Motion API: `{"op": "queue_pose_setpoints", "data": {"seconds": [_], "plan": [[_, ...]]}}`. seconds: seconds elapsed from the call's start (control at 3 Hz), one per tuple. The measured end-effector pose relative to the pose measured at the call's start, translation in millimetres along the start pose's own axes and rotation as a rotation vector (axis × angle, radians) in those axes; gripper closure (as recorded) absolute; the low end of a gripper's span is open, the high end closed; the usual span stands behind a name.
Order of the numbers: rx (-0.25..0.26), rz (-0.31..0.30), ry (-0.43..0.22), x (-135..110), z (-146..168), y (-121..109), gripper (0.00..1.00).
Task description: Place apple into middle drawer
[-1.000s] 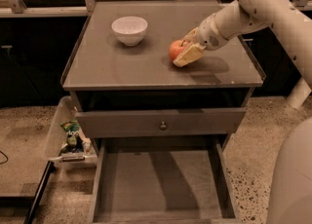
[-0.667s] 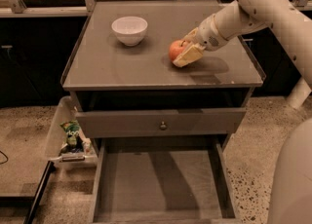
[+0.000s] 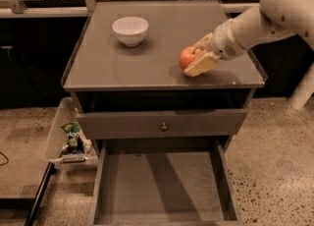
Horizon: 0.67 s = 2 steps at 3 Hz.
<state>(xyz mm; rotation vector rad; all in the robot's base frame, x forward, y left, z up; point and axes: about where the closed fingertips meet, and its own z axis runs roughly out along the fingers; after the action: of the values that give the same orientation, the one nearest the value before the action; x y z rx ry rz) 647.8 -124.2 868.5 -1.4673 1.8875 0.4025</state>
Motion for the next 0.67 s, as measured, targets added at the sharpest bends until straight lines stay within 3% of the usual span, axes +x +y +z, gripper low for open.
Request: {"op": "queue_pose_setpoints", "data": {"seconds": [0.67], "plan": [[0.107,-0.039,-0.030,20.2,-53.7,73.5,1.00]]}}
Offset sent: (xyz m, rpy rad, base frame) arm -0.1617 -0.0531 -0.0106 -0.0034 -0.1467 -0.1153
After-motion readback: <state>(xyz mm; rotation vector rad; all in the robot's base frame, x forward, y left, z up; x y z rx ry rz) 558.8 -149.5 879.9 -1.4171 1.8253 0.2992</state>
